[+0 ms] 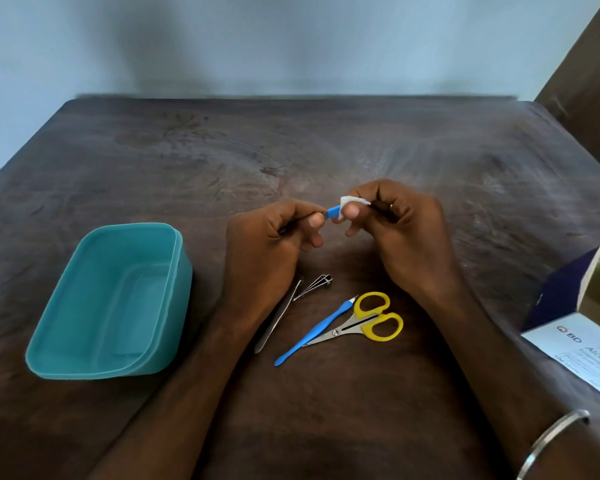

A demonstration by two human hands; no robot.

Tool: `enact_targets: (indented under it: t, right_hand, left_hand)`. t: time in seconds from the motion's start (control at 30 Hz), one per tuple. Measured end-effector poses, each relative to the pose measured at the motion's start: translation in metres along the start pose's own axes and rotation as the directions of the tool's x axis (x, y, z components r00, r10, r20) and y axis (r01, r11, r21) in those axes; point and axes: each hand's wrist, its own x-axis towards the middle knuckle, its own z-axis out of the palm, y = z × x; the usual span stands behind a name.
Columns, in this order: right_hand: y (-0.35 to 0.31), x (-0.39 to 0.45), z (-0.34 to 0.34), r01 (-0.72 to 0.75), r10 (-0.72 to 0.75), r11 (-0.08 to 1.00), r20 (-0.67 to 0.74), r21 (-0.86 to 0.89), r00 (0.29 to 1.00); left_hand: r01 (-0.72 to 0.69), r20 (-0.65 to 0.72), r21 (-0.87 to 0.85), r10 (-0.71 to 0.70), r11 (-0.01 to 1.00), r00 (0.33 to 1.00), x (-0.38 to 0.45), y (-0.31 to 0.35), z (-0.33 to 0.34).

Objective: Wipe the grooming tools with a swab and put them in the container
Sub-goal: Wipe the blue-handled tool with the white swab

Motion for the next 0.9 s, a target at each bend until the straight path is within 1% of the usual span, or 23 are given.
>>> enact_targets:
  t: [0.1,0.3,0.43,0.6,0.7,0.8,0.9]
  right_hand:
    - [0.0000,0.0011,-0.0011,0.006,-0.006,1.000,-0.005,-0.004,1.000]
    - [-0.0029,-0.0007,0.0016,-0.054,0.056,0.998,-0.048,0.032,0.997]
    - [-0.0002,-0.0015,0.0028,-0.061,0.061,0.998,-0.050,-0.007,0.997]
    - [-0.0008,-0.0016,0.0039,-0.013,0.011,0.999,-0.037,-0.035,0.999]
    - [-0.0019,-0.0004,0.0032,0.018,-0.020,0.999,-0.038,-0.050,0.999]
    - [-0.0018,0.0003,0.0018,0.018,-0.020,0.998,-0.048,-0.053,0.999]
    - [-0.0028,-0.0004,0.0017,0.014,-0.020,0.994,-0.055,-0.109,0.998]
  left_hand:
    - [0.014,-0.002,-0.011,-0.014,1.000,1.000,-0.0003,0.0003,-0.0004]
    - [0.027,0.026,-0.024,-0.026,0.999,0.999,-0.0010,-0.0001,-0.0006]
    - [0.014,0.053,-0.021,-0.013,1.000,0.998,-0.0008,0.0006,-0.0014]
    - [0.034,0.036,-0.048,-0.032,0.998,0.999,-0.0003,0.0009,-0.0009]
    - [0.058,0.038,-0.077,-0.055,0.995,0.998,-0.0007,0.0009,-0.0005]
    - [0.097,0.052,-0.121,-0.091,0.988,0.994,-0.0013,0.0014,-0.0007]
    - [0.174,0.117,-0.205,-0.152,0.963,0.981,-0.0006,0.0028,-0.0028]
